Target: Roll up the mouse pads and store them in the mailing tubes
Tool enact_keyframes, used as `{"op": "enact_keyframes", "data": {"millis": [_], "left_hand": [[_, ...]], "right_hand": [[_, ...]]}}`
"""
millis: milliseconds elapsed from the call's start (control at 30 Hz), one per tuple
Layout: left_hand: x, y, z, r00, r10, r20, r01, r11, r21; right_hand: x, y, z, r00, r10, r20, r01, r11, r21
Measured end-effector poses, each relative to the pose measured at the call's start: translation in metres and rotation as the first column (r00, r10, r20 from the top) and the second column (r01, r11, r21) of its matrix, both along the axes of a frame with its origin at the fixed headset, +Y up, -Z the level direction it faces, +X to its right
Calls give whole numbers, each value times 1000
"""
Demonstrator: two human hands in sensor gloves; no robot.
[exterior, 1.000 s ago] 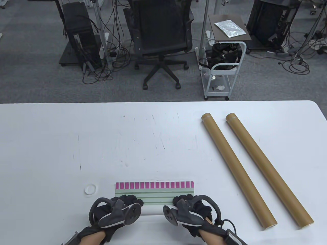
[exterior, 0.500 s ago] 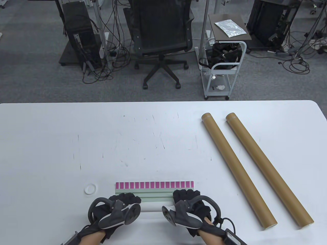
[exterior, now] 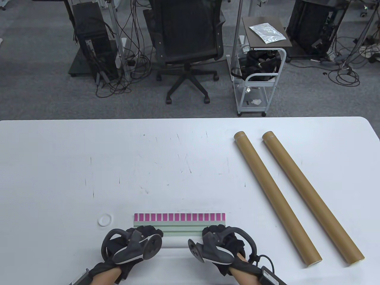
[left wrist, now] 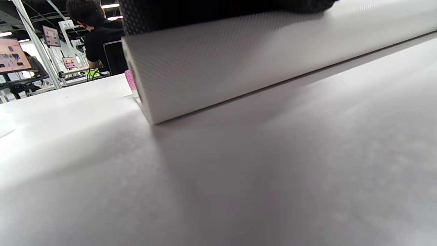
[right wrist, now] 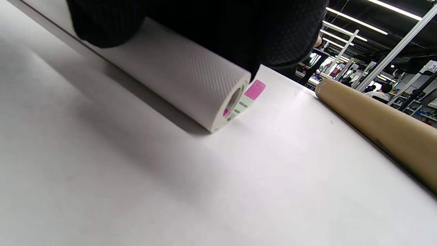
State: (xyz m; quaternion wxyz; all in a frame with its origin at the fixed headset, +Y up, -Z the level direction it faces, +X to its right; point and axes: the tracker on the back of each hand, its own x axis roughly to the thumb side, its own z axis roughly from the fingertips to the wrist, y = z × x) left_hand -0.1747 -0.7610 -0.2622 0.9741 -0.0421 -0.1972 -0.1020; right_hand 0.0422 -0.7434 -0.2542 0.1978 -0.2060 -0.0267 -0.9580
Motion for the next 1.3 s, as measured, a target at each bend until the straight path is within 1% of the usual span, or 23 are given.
{"op": "enact_keyframes", "data": {"millis": [167,200,267,367,500,667,733,833,867,933,1000,1033,1067,1133,1167,1233,1300], "left_hand": [[-1,2,2,1000,-4,12,4,1000,5],[-2,5,5,999,-33,34,31,998,57],[-2,7,6,996,-76,43,70,991,117],[-2,1,2,994,-109,25,107,991,81],[-6,1,-3,1000,-19,1,19,1000,6],[-5,2,0,999,-28,29,28,1000,2],[-5,2,2,998,-26,54,25,1000,16],[-5,3,3,998,-37,55,35,999,32],[-5,3,3,998,-36,53,34,999,29],[-4,3,2,998,-42,44,41,999,26],[-4,3,-1,999,-42,30,42,999,3],[-5,3,-3,999,-36,30,37,999,-18],[-7,3,-6,1000,-19,22,20,999,-43],[-10,2,-9,1000,23,5,-22,996,-84],[-10,2,-9,1000,28,2,-28,995,-95],[-10,2,-8,1000,19,7,-19,996,-82],[-5,4,-6,1000,-4,-2,4,997,-74]], "right_hand": [[1,0,-2,1000,-10,4,10,1000,-13],[0,-2,-2,1000,-7,2,7,1000,-13],[0,-3,-2,1000,-2,0,2,1000,-12],[0,-6,-2,1000,11,-3,-11,1000,-7],[0,-7,-2,1000,14,-8,-14,1000,-4],[1,-10,-3,1000,10,-4,-10,999,-33],[1,-12,-2,1000,3,-12,-4,1000,-22],[-2,-13,1,999,39,-10,-40,999,-20],[-2,-12,0,999,46,-3,-46,999,-28],[-2,-9,-4,998,47,33,-44,994,-97],[3,-7,-8,997,2,72,9,988,-154],[5,-7,-9,996,-39,75,49,989,-141],[7,-7,-10,994,-82,70,88,992,-93],[8,-8,-10,995,-88,50,90,995,-34],[8,-10,-10,996,-84,42,85,996,-31],[6,-9,-11,996,-71,48,73,996,-42],[3,-7,-16,995,-64,76,71,993,-96]]}}
